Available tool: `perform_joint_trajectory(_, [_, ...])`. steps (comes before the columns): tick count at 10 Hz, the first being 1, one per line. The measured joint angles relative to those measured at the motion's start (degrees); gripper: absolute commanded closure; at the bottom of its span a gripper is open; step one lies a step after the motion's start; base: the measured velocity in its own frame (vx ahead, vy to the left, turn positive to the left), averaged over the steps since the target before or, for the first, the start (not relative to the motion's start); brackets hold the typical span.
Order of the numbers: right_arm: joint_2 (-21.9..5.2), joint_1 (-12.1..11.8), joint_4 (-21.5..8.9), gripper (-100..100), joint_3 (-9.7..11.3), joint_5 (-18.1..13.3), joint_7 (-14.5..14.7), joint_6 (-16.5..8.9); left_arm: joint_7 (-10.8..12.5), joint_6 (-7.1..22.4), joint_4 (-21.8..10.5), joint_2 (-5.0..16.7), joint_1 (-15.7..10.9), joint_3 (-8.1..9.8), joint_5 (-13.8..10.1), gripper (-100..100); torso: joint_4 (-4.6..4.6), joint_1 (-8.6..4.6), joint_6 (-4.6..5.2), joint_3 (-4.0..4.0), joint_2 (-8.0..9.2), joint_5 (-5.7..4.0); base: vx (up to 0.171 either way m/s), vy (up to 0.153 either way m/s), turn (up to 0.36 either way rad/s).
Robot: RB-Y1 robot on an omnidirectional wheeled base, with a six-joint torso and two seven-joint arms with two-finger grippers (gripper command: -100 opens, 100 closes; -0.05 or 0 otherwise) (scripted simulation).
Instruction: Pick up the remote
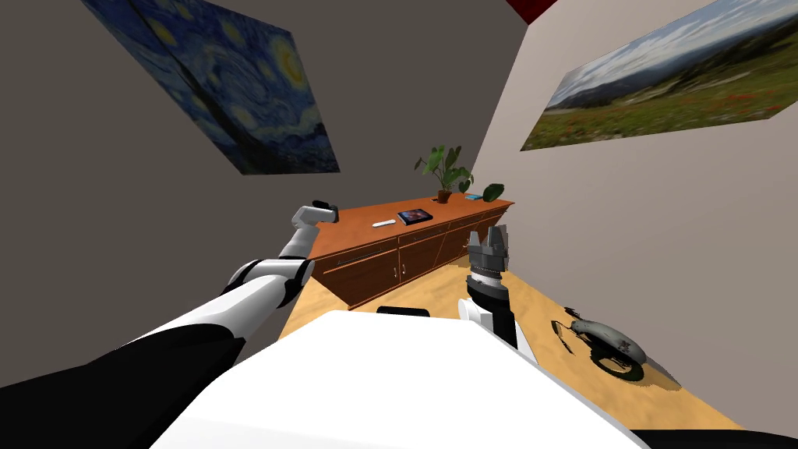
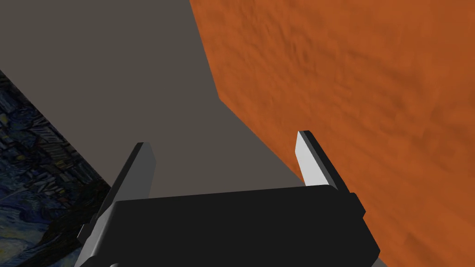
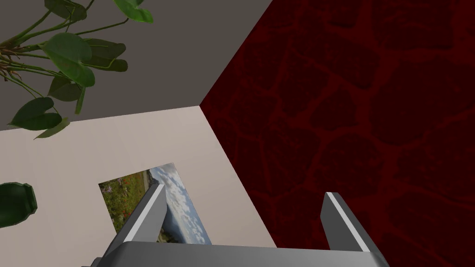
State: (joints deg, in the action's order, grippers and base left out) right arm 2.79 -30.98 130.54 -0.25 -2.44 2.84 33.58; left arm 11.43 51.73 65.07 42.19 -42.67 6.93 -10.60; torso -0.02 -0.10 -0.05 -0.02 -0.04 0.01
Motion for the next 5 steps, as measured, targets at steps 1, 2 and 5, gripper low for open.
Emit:
perform_joint_trajectory(1, [0.0, 0.0, 0.0, 0, 0.0, 0.0, 0.0, 0.0, 0.4, 1.7, -1.0, 0.6, -1.1, 0.34, -0.4, -100, 0.0, -0.07, 0.05, -0.01, -0.02, -0.02, 0.017, -0.038, -0.083])
perform_joint_trajectory(2, [0.0, 0.0, 0.0, 0, 0.0, 0.0, 0.0, 0.0, 0.5, 3.5, -2.4, 1.1, -2.1, 0.51, -0.8, -100, -0.01, -0.08, 0.01, -0.02, -0.03, -0.02, 0.012, -0.02, 0.02])
perform_joint_trajectory(5, [0.0, 0.0, 0.0, 0, 0.0, 0.0, 0.0, 0.0, 1.1, 7.9, -6.7, 2.1, -5.6, 0.69, -1.4, -100, -0.02, -0.09, 0.02, -0.04, -0.07, -0.02, 0.023, -0.033, -0.075])
